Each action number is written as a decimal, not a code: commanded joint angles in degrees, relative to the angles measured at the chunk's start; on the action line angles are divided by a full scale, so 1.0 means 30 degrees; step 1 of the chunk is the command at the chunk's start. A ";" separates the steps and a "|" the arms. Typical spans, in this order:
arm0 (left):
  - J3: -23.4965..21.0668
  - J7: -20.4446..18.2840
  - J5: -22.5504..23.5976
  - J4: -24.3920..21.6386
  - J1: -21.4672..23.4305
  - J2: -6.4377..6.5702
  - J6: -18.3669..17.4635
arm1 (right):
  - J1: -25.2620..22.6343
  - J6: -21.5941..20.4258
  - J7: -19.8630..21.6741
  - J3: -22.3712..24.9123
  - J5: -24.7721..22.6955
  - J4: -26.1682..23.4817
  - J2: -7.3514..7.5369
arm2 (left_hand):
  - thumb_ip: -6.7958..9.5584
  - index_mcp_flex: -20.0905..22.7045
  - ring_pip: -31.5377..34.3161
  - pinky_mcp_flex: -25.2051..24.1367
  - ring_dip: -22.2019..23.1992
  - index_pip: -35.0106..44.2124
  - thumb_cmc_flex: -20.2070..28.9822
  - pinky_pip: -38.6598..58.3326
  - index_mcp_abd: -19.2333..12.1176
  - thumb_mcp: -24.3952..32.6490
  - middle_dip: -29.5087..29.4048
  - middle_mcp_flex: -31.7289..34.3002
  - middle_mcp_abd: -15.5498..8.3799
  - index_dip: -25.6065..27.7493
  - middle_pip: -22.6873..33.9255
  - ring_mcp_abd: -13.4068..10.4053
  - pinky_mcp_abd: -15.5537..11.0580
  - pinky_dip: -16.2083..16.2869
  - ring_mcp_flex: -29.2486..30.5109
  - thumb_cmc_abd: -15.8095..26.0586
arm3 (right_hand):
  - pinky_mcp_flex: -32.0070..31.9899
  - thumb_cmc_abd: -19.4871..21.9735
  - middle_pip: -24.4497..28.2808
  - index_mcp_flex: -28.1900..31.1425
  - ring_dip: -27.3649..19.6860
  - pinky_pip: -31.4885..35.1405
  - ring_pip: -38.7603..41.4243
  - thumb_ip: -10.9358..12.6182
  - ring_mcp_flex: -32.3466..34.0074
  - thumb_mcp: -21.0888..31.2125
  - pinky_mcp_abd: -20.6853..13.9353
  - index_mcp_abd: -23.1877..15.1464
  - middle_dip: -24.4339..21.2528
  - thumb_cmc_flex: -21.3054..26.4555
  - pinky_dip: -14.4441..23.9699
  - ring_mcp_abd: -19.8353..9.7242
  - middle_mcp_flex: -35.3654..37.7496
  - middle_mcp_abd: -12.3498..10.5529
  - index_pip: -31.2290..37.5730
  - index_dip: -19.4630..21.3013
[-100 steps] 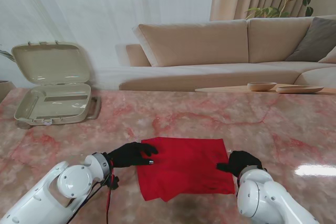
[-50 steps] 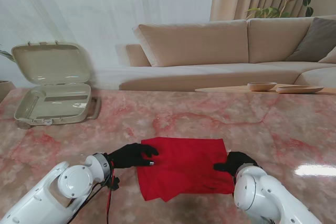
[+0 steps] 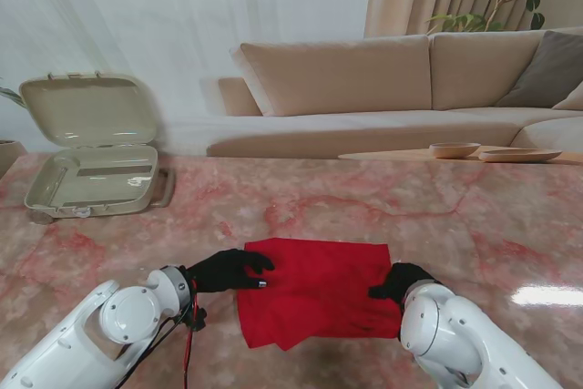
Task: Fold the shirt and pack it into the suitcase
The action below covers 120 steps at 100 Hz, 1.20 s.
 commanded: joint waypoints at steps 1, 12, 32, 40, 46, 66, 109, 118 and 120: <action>0.0097 -0.0031 -0.0054 0.0121 0.0080 0.0026 0.0063 | -0.0061 0.0213 0.0520 -0.0283 0.0186 0.0568 0.0001 | 0.0517 -0.0277 -0.0431 -0.0209 -0.0016 -0.0014 0.0672 0.0048 0.0002 -0.0701 -0.0018 -0.0315 -0.0067 -0.0145 -0.0263 0.0305 0.0311 -0.0035 -0.0338 0.0712 | -0.0047 -0.0847 -0.0136 -0.0120 0.0386 0.0232 0.0468 -0.0924 -0.0331 0.0209 0.0209 -0.1208 -0.0117 0.1140 0.0308 -0.0220 -0.0471 -0.0047 0.0277 -0.1649; 0.0088 -0.0036 -0.0047 0.0114 0.0080 0.0026 0.0067 | 0.0144 0.0258 0.0418 -0.0381 0.0539 0.0767 -0.0021 | 0.0516 -0.0250 -0.0430 -0.0209 -0.0014 0.0019 0.0697 0.0048 0.0020 -0.0696 -0.0009 -0.0303 -0.0082 -0.0132 -0.0242 0.0303 0.0311 -0.0034 -0.0346 0.0693 | -0.0092 -0.1672 0.0260 -0.0656 0.0277 0.0060 0.0486 -0.1283 -0.0279 0.1032 0.0187 -0.1399 0.0015 0.1971 0.0235 -0.0378 -0.0482 -0.0216 0.3322 -0.2669; 0.0061 0.0081 -0.0050 0.0140 0.0094 -0.0005 0.0102 | 0.0256 0.0152 -0.0169 -0.0301 0.1147 0.0975 -0.0187 | 0.0514 -0.0254 -0.0418 -0.0209 -0.0011 0.0044 0.0706 0.0047 0.0012 -0.0696 -0.0007 -0.0307 -0.0052 -0.0127 -0.0230 0.0304 0.0311 -0.0032 -0.0332 0.0688 | -0.0370 -0.2170 0.0944 -0.0654 0.0109 -0.0391 0.0451 -0.1788 -0.0275 0.2369 0.0188 -0.1766 0.0302 0.3167 0.0096 -0.0635 -0.0367 -0.0598 0.7209 -0.2868; 0.0060 0.0101 -0.0037 0.0155 0.0095 -0.0008 0.0090 | 0.0150 -0.0138 -0.0575 -0.0081 0.1568 0.0972 -0.0323 | 0.0513 -0.0249 -0.0417 -0.0209 -0.0013 0.0056 0.0703 0.0047 -0.0001 -0.0698 -0.0006 -0.0310 -0.0080 -0.0124 -0.0227 0.0295 0.0311 -0.0032 -0.0322 0.0685 | -0.0690 -0.1901 0.1045 -0.0624 -0.0053 -0.0732 0.0143 -0.1937 -0.0540 0.2692 0.0234 -0.1558 0.0370 0.3483 0.0000 -0.0637 -0.0570 -0.0636 0.7489 -0.2636; 0.0058 0.0121 -0.0057 0.0170 0.0103 -0.0015 0.0090 | 0.0030 -0.0425 -0.0841 0.0146 0.1951 0.0923 -0.0423 | 0.0514 -0.0256 -0.0426 -0.0209 -0.0018 0.0059 0.0711 0.0047 0.0019 -0.0693 -0.0007 -0.0310 -0.0068 -0.0125 -0.0226 0.0304 0.0311 -0.0032 -0.0334 0.0681 | -0.1013 -0.1747 0.1049 -0.0624 -0.0145 -0.0917 -0.0074 -0.1936 -0.0887 0.2960 0.0174 -0.1508 0.0405 0.3714 -0.0022 -0.0683 -0.0837 -0.0663 0.7635 -0.2466; 0.0067 0.0190 -0.0135 0.0213 0.0121 -0.0038 0.0074 | -0.0497 -0.1869 -0.2581 0.0990 0.3504 0.0870 -0.0991 | 0.0515 -0.0250 -0.0428 -0.0209 -0.0020 0.0080 0.0707 0.0047 0.0012 -0.0694 -0.0006 -0.0308 -0.0075 -0.0123 -0.0223 0.0307 0.0311 -0.0031 -0.0336 0.0684 | -0.1487 -0.2807 0.1095 -0.0253 -0.0316 -0.1274 -0.0352 -0.1435 -0.1485 0.5559 0.0052 -0.0911 0.1070 0.3549 0.0205 -0.0722 -0.1409 -0.0656 0.8333 -0.1404; -0.0291 0.0466 -0.0175 0.0196 0.0397 -0.0104 0.0077 | -0.1202 -0.3887 -0.5915 0.1932 0.6961 0.0588 -0.2110 | 0.0519 -0.0161 -0.0408 -0.0209 -0.0011 0.0124 0.0707 0.0046 0.0061 -0.0691 0.0006 -0.0250 -0.0057 -0.0118 -0.0199 0.0313 0.0311 -0.0030 -0.0290 0.0697 | -0.1883 -0.4844 0.1007 0.0383 -0.0313 -0.1450 -0.0330 0.0187 -0.2050 0.9263 -0.0008 0.0364 0.1739 0.3017 0.0395 -0.0675 -0.1743 -0.0549 0.8890 -0.0125; -0.0575 0.0550 -0.0055 0.0022 0.0607 -0.0109 0.0097 | -0.1368 -0.4180 -0.6397 0.1995 0.7163 0.0424 -0.2240 | 0.0521 -0.0148 -0.0413 -0.0209 -0.0014 0.0130 0.0718 0.0046 0.0074 -0.0686 0.0010 -0.0235 -0.0040 -0.0118 -0.0191 0.0320 0.0311 -0.0030 -0.0289 0.0700 | -0.1852 -0.5097 0.1055 0.0525 -0.0319 -0.1439 -0.0302 0.0594 -0.2018 0.9665 -0.0044 0.0473 0.1754 0.2870 0.0416 -0.0738 -0.1704 -0.0598 0.8893 0.0072; -0.0652 0.0576 -0.0023 -0.0033 0.0667 -0.0111 0.0110 | -0.1406 -0.4241 -0.6530 0.2001 0.7199 0.0388 -0.2274 | 0.0520 -0.0143 -0.0419 -0.0209 -0.0016 0.0131 0.0714 0.0046 0.0083 -0.0689 0.0013 -0.0217 -0.0037 -0.0118 -0.0185 0.0319 0.0311 -0.0030 -0.0303 0.0705 | -0.1822 -0.5155 0.1070 0.0544 -0.0316 -0.1418 -0.0286 0.0668 -0.1993 0.9727 -0.0057 0.0483 0.1760 0.2859 0.0427 -0.0737 -0.1688 -0.0599 0.8902 0.0109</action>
